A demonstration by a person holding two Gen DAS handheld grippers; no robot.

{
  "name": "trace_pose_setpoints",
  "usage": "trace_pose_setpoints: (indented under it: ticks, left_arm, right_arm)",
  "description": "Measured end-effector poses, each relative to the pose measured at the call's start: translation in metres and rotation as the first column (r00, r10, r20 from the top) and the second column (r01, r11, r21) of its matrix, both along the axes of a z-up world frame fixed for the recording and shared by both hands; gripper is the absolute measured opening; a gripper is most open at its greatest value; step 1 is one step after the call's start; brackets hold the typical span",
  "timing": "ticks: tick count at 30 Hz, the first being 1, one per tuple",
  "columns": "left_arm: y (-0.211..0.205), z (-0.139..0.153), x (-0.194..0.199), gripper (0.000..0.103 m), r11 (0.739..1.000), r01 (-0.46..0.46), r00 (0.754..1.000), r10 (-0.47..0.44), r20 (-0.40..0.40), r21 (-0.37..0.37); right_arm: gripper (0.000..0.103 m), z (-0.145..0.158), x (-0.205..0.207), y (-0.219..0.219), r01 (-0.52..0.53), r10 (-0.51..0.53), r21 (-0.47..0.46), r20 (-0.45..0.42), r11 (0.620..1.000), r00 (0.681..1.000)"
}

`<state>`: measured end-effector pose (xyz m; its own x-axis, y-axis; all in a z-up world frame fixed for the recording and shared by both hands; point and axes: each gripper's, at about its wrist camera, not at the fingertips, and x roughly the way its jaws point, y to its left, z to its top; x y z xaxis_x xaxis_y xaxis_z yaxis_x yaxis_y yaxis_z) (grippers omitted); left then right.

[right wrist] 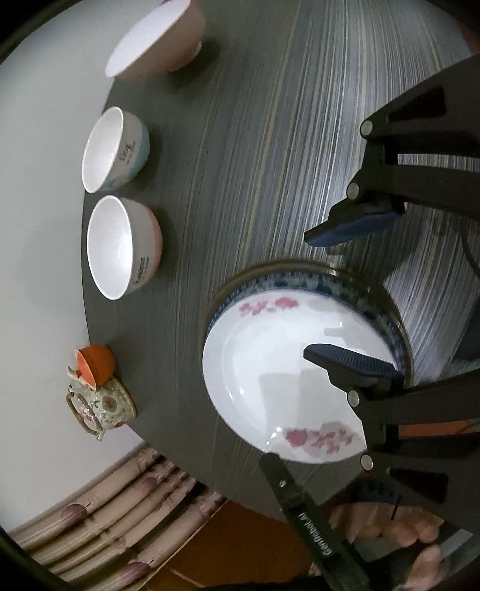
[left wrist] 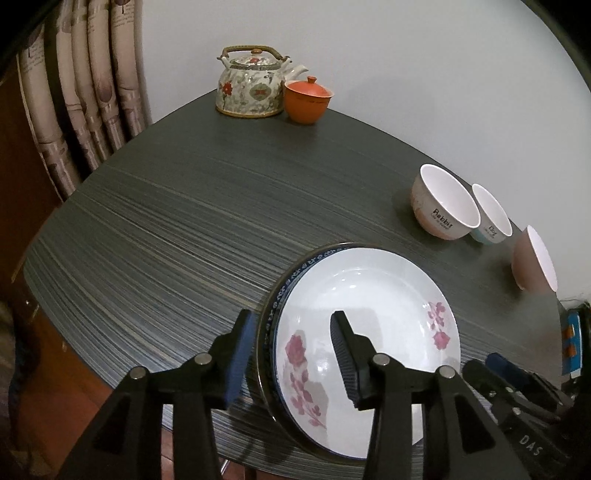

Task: Organize plates and bowls
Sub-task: 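Open both grippers and withdraw them from the plate stack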

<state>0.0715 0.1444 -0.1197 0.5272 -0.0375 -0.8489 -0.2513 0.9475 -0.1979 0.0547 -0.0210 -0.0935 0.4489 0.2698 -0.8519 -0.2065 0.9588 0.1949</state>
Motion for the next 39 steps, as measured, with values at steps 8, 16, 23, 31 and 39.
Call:
trace_pose_setpoints:
  ticks: [8,16,23,31,39]
  left_arm:
    - [-0.002,0.001,-0.002,0.044,1.0,0.002,1.0,-0.002,0.009,0.014]
    - [0.0,0.006,-0.007,0.045,0.999,-0.024,0.999,0.023,0.026,0.034]
    - [-0.013,0.012,-0.012,0.045,0.997,-0.003,0.999,0.0,0.04,0.075]
    - [-0.035,0.024,-0.019,0.045,0.994,0.009,0.998,-0.016,0.063,0.11]
    - [-0.078,0.047,-0.032,0.045,0.986,0.068,0.996,-0.075,0.04,0.154]
  right_arm:
    - [0.058,0.01,-0.008,-0.024,0.068,-0.068,-0.003,0.017,0.998,0.998]
    - [0.058,0.023,-0.024,-0.04,0.103,-0.103,-0.02,0.02,0.994,0.995]
    - [0.059,0.026,-0.031,-0.054,0.119,-0.118,-0.018,0.011,0.993,0.993]
    - [0.061,0.031,-0.035,-0.082,0.163,-0.163,0.02,0.014,0.986,0.986]
    - [0.061,0.031,-0.041,-0.12,0.231,-0.231,0.043,-0.004,0.972,0.973]
